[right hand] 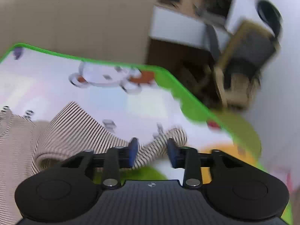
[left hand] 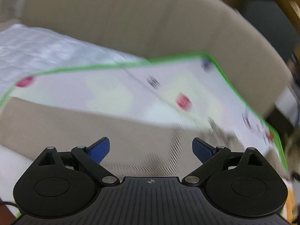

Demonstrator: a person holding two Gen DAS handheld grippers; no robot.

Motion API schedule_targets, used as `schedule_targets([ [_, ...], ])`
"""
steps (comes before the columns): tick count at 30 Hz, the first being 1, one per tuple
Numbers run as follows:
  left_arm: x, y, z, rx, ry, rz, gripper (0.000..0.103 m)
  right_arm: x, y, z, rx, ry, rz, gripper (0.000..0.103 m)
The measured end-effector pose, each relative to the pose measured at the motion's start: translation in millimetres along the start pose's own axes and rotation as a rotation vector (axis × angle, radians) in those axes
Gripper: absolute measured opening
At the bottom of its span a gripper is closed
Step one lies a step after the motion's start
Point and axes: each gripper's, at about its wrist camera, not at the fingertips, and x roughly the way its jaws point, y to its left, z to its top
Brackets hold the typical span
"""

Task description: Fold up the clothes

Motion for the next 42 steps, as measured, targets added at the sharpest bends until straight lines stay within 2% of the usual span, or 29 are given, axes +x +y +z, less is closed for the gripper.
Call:
schedule_targets([
  [1,2,-8,-6,0.039,0.028,-0.004,0.098,-4,-3,-9,0.023,0.013,0.031,0.038],
  [4,9,-24,-21,0.123,0.109,-0.017,0.098,-25,-1,-37,0.042,0.026,0.198,0.04],
  [6,15,-22,-27,0.104,0.17,-0.045,0.098,-42,17,-49,-0.034,0.025,0.31,0.053],
  [8,23,-14,-30,0.044,0.228,-0.081,0.097,-49,40,-56,-0.12,0.035,0.383,0.056],
  [11,31,-10,-35,-0.003,0.286,-0.092,0.078,-43,78,-70,-0.201,0.077,0.45,0.053],
  [12,34,-10,-38,-0.003,0.3,-0.091,0.071,-41,89,-72,-0.222,0.079,0.46,0.044],
  [13,37,-9,-40,0.003,0.305,-0.09,0.068,-39,96,-72,-0.237,0.067,0.457,0.043],
  [15,40,-11,-40,0.024,0.293,-0.085,0.064,-34,110,-70,-0.26,0.048,0.455,0.035],
  [19,50,-14,-33,0.041,0.244,-0.072,0.057,-18,117,-55,-0.28,0.036,0.447,0.035],
  [22,57,-16,-29,0.047,0.224,-0.057,0.058,-15,114,-54,-0.29,0.033,0.427,0.044],
  [24,54,-16,-29,0.049,0.222,-0.057,0.058,-16,110,-56,-0.302,0.03,0.409,0.058],
  [26,53,-15,-29,0.038,0.23,-0.06,0.062,-19,103,-61,-0.304,0.035,0.392,0.063],
  [28,52,-12,-28,0.013,0.24,-0.069,0.072,-21,94,-64,-0.303,0.047,0.374,0.067],
  [30,53,-10,-28,0.005,0.247,-0.071,0.072,-26,85,-67,-0.323,0.052,0.35,0.073],
  [34,51,-12,-27,0.014,0.244,-0.053,0.072,-42,73,-73,-0.427,0.027,0.284,0.073],
  [35,48,-12,-27,0.024,0.24,-0.039,0.073,-48,71,-73,-0.441,0.019,0.289,0.065],
  [36,44,-13,-28,0.034,0.235,-0.026,0.075,-55,69,-73,-0.433,0.018,0.309,0.049],
  [38,36,-13,-30,0.051,0.226,-0.009,0.076,-69,64,-71,-0.417,0.016,0.348,0.032],
  [41,12,-11,-29,0.025,0.205,-0.094,0.07,-95,67,-65,-0.33,0.004,0.487,0.032],
  [42,4,-10,-27,0.009,0.183,-0.118,0.069,-105,75,-65,-0.339,-0.006,0.542,0.032],
])
